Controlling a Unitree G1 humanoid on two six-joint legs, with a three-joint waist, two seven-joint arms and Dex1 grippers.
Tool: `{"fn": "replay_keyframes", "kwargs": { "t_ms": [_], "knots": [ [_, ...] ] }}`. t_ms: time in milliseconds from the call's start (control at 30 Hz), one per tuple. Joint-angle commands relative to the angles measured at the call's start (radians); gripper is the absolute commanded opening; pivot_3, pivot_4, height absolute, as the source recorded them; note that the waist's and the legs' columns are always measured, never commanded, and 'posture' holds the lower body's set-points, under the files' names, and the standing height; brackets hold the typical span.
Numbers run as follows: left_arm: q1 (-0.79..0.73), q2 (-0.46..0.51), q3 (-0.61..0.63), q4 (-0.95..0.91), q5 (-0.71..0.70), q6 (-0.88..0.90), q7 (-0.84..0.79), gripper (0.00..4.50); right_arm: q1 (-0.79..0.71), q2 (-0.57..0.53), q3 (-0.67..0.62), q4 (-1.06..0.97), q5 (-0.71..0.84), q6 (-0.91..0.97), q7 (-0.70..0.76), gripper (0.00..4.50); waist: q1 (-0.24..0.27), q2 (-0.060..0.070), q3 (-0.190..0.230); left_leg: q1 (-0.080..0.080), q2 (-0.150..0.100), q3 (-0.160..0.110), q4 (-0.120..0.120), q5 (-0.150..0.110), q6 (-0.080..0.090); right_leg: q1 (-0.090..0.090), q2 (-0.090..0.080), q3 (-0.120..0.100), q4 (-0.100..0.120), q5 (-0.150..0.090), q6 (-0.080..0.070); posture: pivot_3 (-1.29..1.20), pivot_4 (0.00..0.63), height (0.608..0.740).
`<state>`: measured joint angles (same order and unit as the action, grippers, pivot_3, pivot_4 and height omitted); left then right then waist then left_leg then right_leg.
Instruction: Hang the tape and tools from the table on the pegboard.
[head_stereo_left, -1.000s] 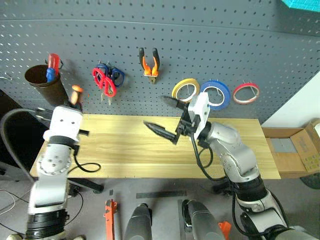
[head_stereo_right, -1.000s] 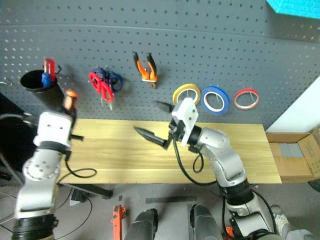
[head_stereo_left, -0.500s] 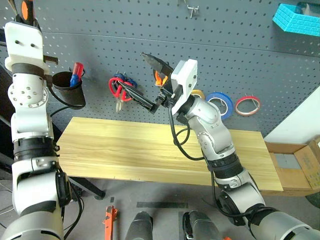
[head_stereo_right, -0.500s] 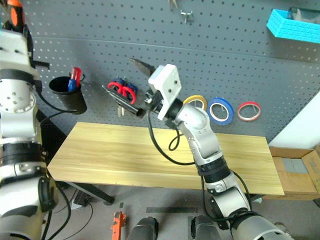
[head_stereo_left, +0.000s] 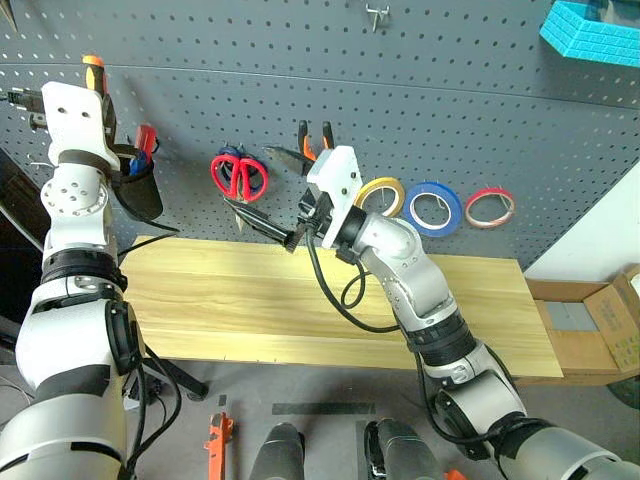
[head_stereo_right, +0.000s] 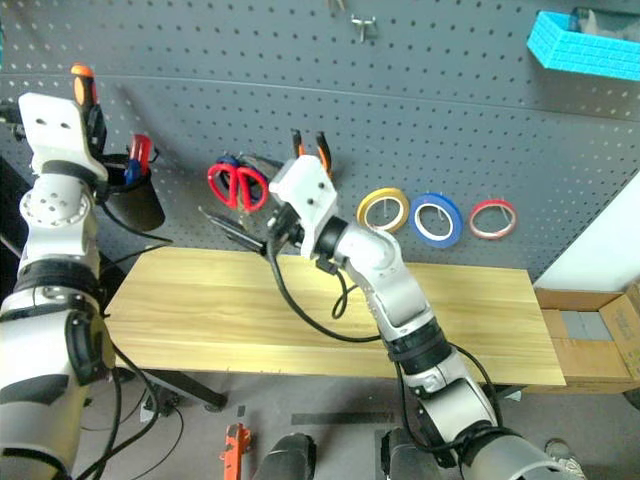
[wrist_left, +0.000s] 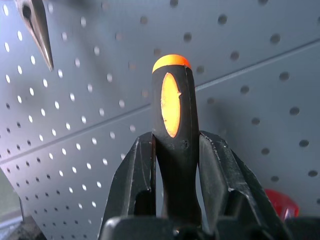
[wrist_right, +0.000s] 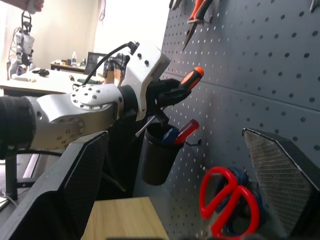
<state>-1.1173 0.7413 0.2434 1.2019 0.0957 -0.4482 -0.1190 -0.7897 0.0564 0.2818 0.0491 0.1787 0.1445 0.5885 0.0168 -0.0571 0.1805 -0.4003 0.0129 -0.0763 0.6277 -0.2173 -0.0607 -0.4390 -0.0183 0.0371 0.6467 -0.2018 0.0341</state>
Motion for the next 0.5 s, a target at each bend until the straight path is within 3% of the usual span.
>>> {"fn": "replay_keyframes", "kwargs": {
  "t_ms": [33,400,500],
  "knots": [
    [-0.06,0.021,0.005,-0.002,-0.02,-0.044,0.011,0.84,0.001,0.0,0.001,-0.062,0.011,0.017,0.004,4.5,0.0,0.002,0.002,0.0,0.0,0.0,0.0,0.0,0.0,0.0,0.0,0.0,0.0,0.0,0.0,0.09,0.172,0.74],
    [-0.12,0.07,-0.02,0.031,0.013,-0.11,0.109,0.84,-0.024,0.032,-0.041,-0.045,0.011,-0.014,-0.049,4.5,-0.01,0.006,0.005,0.0,0.0,0.0,0.0,0.0,0.0,0.0,0.0,0.0,0.0,-0.001,0.002,0.1,0.193,0.74],
    [-0.115,0.07,-0.022,0.033,0.009,-0.112,0.104,0.84,-0.021,0.043,-0.036,-0.072,0.02,0.009,-0.053,4.5,-0.01,0.009,0.021,0.001,0.0,0.0,0.0,0.0,0.0,0.001,0.0,0.0,0.001,-0.003,0.005,0.09,0.251,0.74]
  ]
}}
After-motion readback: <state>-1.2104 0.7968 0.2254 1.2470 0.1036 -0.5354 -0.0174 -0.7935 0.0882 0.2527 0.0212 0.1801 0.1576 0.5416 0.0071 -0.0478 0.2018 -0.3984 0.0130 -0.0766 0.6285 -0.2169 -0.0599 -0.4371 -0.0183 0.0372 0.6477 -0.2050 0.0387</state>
